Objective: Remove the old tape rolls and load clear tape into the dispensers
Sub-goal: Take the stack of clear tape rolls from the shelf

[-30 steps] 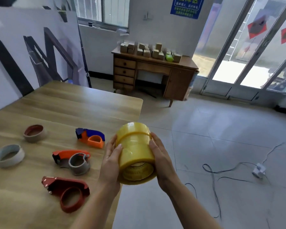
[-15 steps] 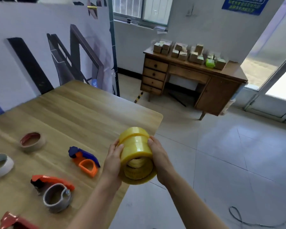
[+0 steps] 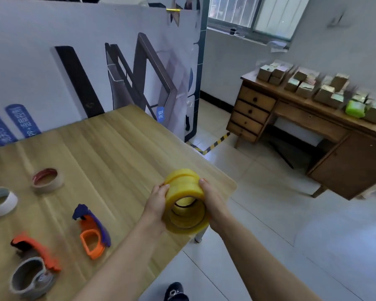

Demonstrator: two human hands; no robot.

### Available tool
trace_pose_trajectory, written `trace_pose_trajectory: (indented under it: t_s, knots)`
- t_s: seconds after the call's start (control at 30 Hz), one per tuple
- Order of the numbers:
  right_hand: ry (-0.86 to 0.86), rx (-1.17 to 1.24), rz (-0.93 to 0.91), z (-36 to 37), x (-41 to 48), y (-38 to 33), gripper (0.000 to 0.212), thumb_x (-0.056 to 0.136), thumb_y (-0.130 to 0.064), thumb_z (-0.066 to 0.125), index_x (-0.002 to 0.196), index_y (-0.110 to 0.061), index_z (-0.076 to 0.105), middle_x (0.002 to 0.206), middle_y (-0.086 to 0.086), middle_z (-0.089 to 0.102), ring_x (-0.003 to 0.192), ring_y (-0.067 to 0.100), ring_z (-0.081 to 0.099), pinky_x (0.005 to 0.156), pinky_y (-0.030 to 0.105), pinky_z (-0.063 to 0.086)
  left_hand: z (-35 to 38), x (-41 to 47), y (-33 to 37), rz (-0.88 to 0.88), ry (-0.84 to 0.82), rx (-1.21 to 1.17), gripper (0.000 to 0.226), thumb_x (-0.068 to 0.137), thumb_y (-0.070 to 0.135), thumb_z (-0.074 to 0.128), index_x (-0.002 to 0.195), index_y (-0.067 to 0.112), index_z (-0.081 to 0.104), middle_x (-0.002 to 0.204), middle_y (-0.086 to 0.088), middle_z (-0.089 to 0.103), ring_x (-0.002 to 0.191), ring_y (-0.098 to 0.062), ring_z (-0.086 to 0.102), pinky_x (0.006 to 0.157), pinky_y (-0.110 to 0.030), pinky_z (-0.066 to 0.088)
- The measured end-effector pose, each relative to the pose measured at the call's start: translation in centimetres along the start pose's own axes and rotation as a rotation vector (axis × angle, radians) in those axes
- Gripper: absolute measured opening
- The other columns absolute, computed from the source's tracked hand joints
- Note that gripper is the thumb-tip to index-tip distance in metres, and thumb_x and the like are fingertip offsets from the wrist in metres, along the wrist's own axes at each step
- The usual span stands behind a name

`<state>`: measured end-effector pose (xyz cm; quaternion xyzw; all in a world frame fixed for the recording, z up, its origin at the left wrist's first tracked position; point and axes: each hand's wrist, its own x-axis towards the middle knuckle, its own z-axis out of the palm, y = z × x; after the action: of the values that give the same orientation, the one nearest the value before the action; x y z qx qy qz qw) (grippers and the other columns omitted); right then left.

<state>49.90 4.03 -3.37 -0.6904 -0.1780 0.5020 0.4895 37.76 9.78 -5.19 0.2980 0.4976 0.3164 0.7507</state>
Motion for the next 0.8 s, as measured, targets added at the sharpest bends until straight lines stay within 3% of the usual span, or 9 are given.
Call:
trace_pose_trajectory:
  t_s: [0.1,0.17,0.27,0.37,0.43,0.57,0.63,0.7,0.8]
  knots:
    - [-0.020,-0.057,0.037,-1.1,4.1,-1.7,0.036,0.100,-0.043,0.039,0.126,-0.020,0.051,0.124,0.010,0.056,0.107,0.024,0.055,0.094,0.039,0.044,1.8,3.9,0.4,-0.050,0.052,0.002,0.047,0.088,0.035,0.056,0.133,0.023,0.050,0.124,-0.016,0.059,0.111,-0.033,0.059,0.096,-0.048,0.049]
    - [-0.016,-0.088,0.052,-1.6,7.3,-2.4,0.037,0.100,-0.044,0.040,0.123,-0.019,0.053,0.119,0.009,0.058,0.106,0.024,0.056,0.091,0.037,0.043,2.7,7.1,0.3,-0.123,0.076,-0.028,0.057,0.079,0.042,0.059,0.132,0.021,0.053,0.125,-0.016,0.061,0.111,-0.033,0.060,0.096,-0.048,0.049]
    - [-0.043,-0.123,0.118,-1.8,11.7,-3.7,0.046,0.098,-0.049,0.041,0.133,-0.019,0.050,0.126,0.006,0.056,0.115,0.024,0.054,0.097,0.037,0.042,4.0,11.0,0.9,-0.206,0.129,-0.054,0.041,0.092,0.037,0.051,0.125,0.014,0.057,0.117,-0.019,0.065,0.105,-0.033,0.062,0.085,-0.039,0.052]
    - [-0.084,-0.175,0.218,-2.0,15.4,-5.1,0.058,0.099,-0.053,0.037,0.141,-0.015,0.043,0.138,0.010,0.051,0.127,0.028,0.048,0.106,0.039,0.038,5.0,14.1,1.4,-0.278,0.153,-0.067,0.040,0.094,0.034,0.050,0.118,0.004,0.062,0.099,-0.017,0.068,0.098,-0.032,0.063,0.090,-0.042,0.051]
    - [-0.117,-0.198,0.255,-2.1,17.9,-5.6,0.063,0.098,-0.056,0.033,0.143,-0.012,0.040,0.144,0.011,0.046,0.133,0.029,0.044,0.109,0.040,0.035,5.5,16.0,1.8,-0.320,0.193,-0.079,0.033,0.094,0.032,0.051,0.108,0.005,0.064,0.085,-0.015,0.066,0.089,-0.031,0.062,0.086,-0.040,0.051]
    - [-0.171,-0.214,0.329,-1.8,21.9,-5.8,0.078,0.091,-0.067,0.035,0.148,-0.014,0.033,0.151,0.014,0.040,0.135,0.032,0.042,0.112,0.048,0.034,6.3,18.6,2.5,-0.465,0.218,-0.111,0.035,0.093,0.033,0.051,0.100,0.003,0.069,0.100,-0.021,0.070,0.091,-0.032,0.065,0.086,-0.044,0.051]
    - [-0.189,-0.222,0.357,-1.5,23.3,-5.7,0.092,0.080,-0.079,0.040,0.149,-0.017,0.033,0.148,0.015,0.044,0.130,0.033,0.048,0.109,0.051,0.039,6.5,19.3,3.0,-0.511,0.241,-0.112,0.034,0.092,0.032,0.054,0.094,0.003,0.070,0.093,-0.021,0.070,0.086,-0.032,0.064,0.087,-0.044,0.050]
    - [-0.228,-0.246,0.404,-1.3,24.4,-6.2,0.111,0.062,-0.091,0.043,0.148,-0.020,0.035,0.143,0.016,0.048,0.124,0.036,0.053,0.103,0.055,0.043,6.7,20.3,3.5,-0.551,0.273,-0.099,0.035,0.085,0.037,0.061,0.099,0.006,0.071,0.092,-0.019,0.070,0.092,-0.035,0.064,0.092,-0.048,0.049]
    - [-0.217,-0.368,0.477,-1.2,25.3,-7.8,0.100,0.071,-0.090,0.032,0.144,-0.020,0.037,0.144,0.016,0.047,0.126,0.040,0.050,0.100,0.057,0.045,7.0,21.4,4.4,-0.609,0.336,-0.080,0.051,0.082,0.054,0.059,0.112,0.013,0.065,0.107,-0.016,0.067,0.109,-0.038,0.058,0.102,-0.054,0.040]
